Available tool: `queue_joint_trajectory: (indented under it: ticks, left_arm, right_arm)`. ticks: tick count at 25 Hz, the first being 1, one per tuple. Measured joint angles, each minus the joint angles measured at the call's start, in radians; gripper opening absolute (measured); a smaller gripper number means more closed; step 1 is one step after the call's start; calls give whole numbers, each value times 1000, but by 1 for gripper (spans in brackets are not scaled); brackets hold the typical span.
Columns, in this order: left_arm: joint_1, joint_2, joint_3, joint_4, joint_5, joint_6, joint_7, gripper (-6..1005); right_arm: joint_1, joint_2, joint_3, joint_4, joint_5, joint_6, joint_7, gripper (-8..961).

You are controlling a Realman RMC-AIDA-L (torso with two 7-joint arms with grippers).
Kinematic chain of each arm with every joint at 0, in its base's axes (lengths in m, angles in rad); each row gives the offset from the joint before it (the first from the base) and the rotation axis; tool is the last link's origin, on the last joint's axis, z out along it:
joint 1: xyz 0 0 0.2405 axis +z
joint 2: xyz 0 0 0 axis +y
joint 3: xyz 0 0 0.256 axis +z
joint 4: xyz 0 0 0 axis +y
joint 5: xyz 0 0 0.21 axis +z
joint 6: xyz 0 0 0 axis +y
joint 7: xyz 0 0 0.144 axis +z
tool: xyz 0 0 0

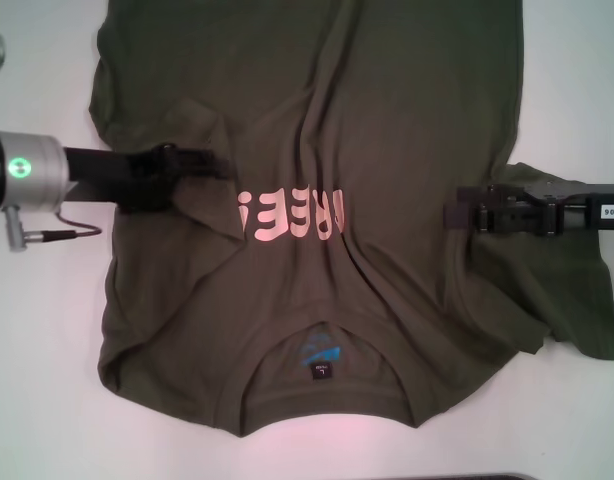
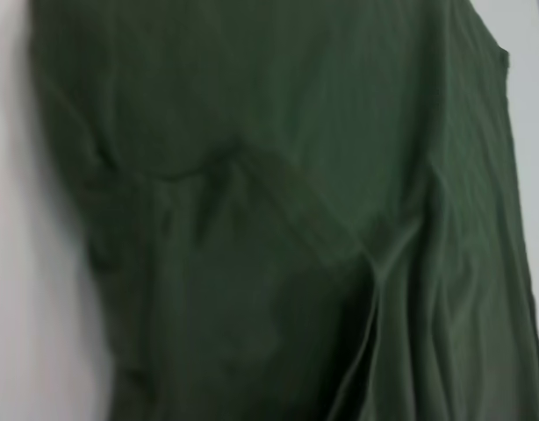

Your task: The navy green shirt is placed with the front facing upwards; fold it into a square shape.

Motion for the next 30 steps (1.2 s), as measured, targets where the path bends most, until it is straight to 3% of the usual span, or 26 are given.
queue_joint_trajectory:
  ticks: [4,10,18,23,30]
  left_arm:
    - [-39,-15,0,1,-13,59,13,720]
    - [-40,-10,-11,-36,-171,210,56,720]
    - [24,42,-14,-48,-201,178,57,720]
    - [60,85,-31,-44,-207,227,168,721]
    - [131,101,-101,-53,-209,339,359,721]
  right_arm:
    - [4,0,0,0,1,0,0,910]
    - [9,-2,0,0,5,5,0,910]
    - [12,-2,1,0,5,12,0,909]
    - [17,-2,6,0,5,12,1,909]
    - [16,-4,60,0,7,9,15,909]
